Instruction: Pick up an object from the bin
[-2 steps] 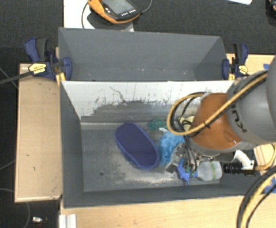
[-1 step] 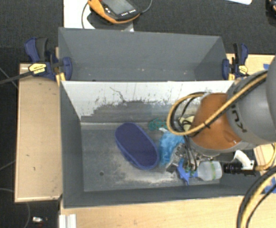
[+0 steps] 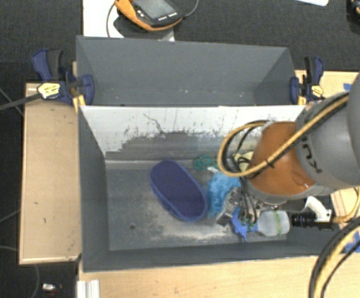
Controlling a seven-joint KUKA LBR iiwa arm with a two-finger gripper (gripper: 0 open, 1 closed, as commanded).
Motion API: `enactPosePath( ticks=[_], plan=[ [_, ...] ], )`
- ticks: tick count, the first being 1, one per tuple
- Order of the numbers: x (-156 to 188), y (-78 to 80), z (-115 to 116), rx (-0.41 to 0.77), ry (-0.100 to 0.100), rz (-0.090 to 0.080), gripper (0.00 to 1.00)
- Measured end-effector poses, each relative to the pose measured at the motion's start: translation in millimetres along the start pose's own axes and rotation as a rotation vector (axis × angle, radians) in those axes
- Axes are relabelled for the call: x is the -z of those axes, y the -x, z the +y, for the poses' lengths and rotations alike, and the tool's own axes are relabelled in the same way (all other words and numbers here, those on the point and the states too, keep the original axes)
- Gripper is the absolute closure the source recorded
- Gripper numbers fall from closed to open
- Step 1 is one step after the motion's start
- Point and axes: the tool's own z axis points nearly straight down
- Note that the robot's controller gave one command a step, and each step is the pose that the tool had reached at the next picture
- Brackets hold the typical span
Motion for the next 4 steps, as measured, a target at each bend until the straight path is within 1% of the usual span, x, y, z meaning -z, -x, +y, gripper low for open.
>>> enactPosePath(
  ticks=[4],
  plan=[
    [-0.1,-0.1,0.0,-0.001,0.000,0.000,1.00]
  ],
)
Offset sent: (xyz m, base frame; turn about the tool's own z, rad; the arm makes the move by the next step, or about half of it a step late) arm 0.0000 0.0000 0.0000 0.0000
